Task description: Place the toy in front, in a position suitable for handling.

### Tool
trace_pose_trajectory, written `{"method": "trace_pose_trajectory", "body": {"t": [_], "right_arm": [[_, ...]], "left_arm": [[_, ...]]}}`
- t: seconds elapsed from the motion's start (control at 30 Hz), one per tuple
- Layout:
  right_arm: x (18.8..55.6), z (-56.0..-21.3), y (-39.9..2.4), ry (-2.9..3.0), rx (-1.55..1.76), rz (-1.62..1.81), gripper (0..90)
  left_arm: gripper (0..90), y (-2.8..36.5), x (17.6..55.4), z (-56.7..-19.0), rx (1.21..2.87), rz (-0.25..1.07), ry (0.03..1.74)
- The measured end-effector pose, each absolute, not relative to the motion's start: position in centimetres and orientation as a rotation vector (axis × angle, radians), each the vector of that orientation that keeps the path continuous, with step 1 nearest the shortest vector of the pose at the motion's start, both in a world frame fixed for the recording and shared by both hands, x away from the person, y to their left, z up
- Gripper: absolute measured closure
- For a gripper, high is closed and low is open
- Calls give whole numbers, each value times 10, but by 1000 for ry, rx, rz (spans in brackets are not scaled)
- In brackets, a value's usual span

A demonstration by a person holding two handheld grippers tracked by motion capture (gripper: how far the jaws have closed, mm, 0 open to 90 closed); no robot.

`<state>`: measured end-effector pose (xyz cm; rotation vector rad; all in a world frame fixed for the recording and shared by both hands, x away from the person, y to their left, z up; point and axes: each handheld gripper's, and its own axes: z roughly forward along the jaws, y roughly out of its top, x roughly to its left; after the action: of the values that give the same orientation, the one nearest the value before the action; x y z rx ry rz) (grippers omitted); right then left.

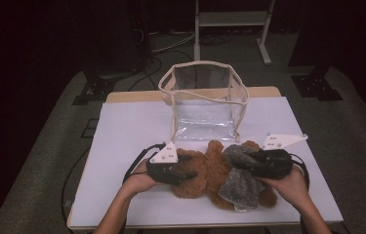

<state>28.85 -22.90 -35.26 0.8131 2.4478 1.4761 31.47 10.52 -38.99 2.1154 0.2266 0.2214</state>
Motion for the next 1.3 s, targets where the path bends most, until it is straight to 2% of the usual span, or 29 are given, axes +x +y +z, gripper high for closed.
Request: {"method": "trace_pose_trajectory", "body": {"t": [0.23,0.37,0.5,0.67,0.77,0.8,0.83,0.87,0.93,0.97,1.07,1.3], "right_arm": [[278,-325,-282,2391,877,1407,677],[275,-323,-300,2365,912,1384,675],[284,-339,-300,2382,951,1382,672],[305,-366,-271,2460,947,1441,668],[310,-369,-252,2472,918,1506,668],[311,-370,-244,2482,897,1518,668],[311,-370,-236,2493,878,1528,668],[310,-371,-231,2503,860,1527,668],[307,-373,-218,2521,821,1514,667],[304,-374,-214,2525,803,1499,666],[301,-371,-221,2521,797,1499,664],[305,-364,-264,2447,910,1432,661]], "left_arm": [[455,106,314,-389,2126,224,218],[453,105,314,-389,2127,223,215],[447,106,314,-388,2125,218,209],[427,106,314,-388,2121,205,207],[370,108,315,-385,2111,199,205],[331,108,315,-384,2112,220,210],[236,107,315,-383,2115,245,230],[197,107,316,-383,2122,259,255],[232,108,317,-386,2120,224,245],[291,108,316,-388,2130,212,237],[362,108,315,-390,2134,194,242],[397,107,312,-391,2143,187,227]]}}
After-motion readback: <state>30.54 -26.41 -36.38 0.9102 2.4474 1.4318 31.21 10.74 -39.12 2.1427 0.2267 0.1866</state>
